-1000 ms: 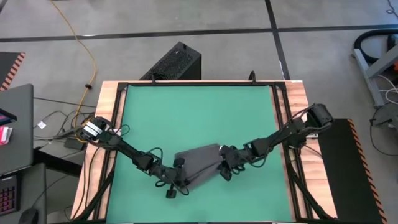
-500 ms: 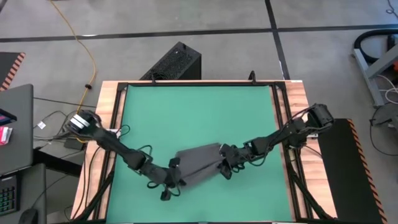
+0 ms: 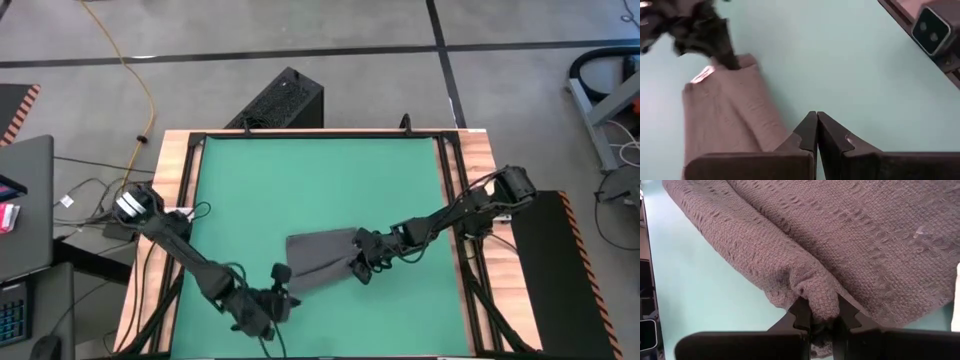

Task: Roll towel
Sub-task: Roll the gray towel

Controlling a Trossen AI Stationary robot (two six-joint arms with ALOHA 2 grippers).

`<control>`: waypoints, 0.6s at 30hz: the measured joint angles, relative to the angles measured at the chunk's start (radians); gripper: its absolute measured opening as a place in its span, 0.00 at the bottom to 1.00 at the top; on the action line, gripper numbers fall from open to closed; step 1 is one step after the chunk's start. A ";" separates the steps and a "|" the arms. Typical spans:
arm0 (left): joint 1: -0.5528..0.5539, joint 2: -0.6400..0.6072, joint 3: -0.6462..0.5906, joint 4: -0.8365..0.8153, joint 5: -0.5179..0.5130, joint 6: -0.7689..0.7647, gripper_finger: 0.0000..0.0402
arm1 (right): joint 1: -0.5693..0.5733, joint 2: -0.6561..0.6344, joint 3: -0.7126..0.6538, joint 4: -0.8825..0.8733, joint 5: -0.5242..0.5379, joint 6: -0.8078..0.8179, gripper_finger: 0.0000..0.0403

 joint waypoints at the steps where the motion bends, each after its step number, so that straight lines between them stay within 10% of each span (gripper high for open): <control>1: -0.007 0.025 0.016 -0.005 0.001 0.011 0.00 | 0.000 0.000 0.000 0.002 0.000 -0.004 0.12; 18: 0.016 0.181 0.087 -0.240 -0.178 0.017 0.00 | 0.019 0.001 0.000 0.005 0.021 -0.038 0.12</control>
